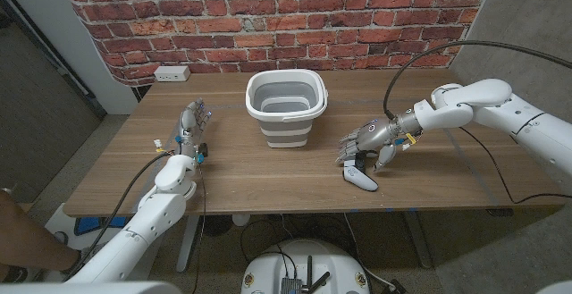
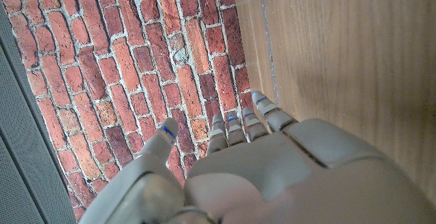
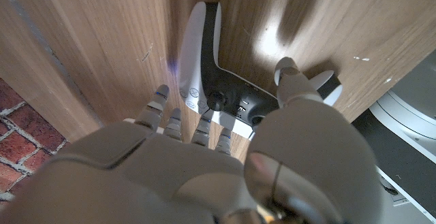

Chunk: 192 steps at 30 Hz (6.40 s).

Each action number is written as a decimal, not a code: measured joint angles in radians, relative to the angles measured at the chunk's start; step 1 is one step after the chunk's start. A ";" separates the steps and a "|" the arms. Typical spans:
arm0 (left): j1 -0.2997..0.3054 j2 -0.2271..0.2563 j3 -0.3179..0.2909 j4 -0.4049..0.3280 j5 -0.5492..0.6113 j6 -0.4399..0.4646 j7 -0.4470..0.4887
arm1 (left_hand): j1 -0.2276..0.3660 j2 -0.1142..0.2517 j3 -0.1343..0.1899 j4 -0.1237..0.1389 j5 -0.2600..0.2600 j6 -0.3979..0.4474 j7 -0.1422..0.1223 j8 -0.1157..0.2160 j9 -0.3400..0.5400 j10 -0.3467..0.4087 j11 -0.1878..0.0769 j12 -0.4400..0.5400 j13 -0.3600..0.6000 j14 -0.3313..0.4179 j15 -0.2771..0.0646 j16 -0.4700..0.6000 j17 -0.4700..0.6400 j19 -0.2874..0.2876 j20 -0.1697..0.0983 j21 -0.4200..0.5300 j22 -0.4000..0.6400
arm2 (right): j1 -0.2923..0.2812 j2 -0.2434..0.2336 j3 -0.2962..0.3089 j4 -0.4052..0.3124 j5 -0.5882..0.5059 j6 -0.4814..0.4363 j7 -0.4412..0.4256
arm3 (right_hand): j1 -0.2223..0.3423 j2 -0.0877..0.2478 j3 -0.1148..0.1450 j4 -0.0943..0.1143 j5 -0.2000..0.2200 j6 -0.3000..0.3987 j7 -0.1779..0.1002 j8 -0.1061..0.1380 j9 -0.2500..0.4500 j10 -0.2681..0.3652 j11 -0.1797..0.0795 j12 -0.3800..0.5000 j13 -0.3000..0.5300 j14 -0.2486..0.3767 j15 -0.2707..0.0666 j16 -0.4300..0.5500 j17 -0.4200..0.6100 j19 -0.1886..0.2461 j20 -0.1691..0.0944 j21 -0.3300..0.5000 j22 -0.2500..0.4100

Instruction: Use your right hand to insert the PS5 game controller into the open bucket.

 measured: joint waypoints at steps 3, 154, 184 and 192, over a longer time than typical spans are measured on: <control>0.001 0.000 0.000 0.000 -0.001 0.000 -0.001 | -0.001 0.001 -0.001 0.001 0.000 0.000 0.000 0.000 0.000 0.000 0.000 0.000 0.000 0.000 0.000 0.000 0.000 0.000 0.000 0.000 0.000 | 0.001 -0.001 -0.003 0.006 -0.005 0.001 -0.014 | 0.016 0.000 0.000 0.000 0.000 0.033 0.001 0.019 0.004 0.038 -0.009 0.012 0.005 0.016 -0.016 0.011 0.000 0.026 0.000 0.006 0.000; -0.095 -0.014 0.033 0.130 -0.035 -0.025 -0.135 | -0.009 -0.002 -0.005 0.011 -0.004 0.021 -0.014 0.000 0.005 0.005 -0.005 -0.005 0.000 0.005 -0.006 0.000 -0.002 0.001 -0.002 -0.008 0.000 | -0.031 -0.116 0.337 -0.363 0.564 -0.400 0.150 | 0.174 -0.002 -0.094 0.006 0.043 0.616 0.089 0.319 -0.009 0.661 0.003 0.189 0.119 0.518 -0.163 0.314 0.053 0.281 -0.144 -0.010 -0.004; -0.089 0.000 0.041 0.122 -0.020 -0.022 -0.130 | -0.001 0.001 -0.004 0.004 -0.004 0.027 -0.009 0.000 0.005 0.005 -0.005 -0.005 0.000 0.005 -0.006 0.000 -0.002 0.002 -0.002 -0.008 0.000 | 0.184 0.100 0.171 -0.296 0.539 -0.539 0.188 | 0.174 -0.002 -0.100 0.013 0.054 0.620 0.093 0.319 -0.010 0.661 0.003 0.189 0.126 0.541 -0.162 0.314 0.051 0.280 -0.142 -0.010 -0.004; -0.089 0.000 0.041 0.123 -0.020 -0.020 -0.132 | -0.001 0.001 -0.004 0.004 -0.004 0.027 -0.009 0.000 0.005 0.005 -0.005 -0.005 0.000 0.005 -0.006 0.000 -0.002 0.002 -0.002 -0.008 0.000 | 0.222 0.156 0.125 -0.254 0.517 -0.549 0.176 | 0.174 -0.002 -0.100 0.013 0.059 0.620 0.093 0.319 -0.010 0.661 0.003 0.189 0.127 0.545 -0.166 0.314 0.050 0.281 -0.143 -0.010 -0.009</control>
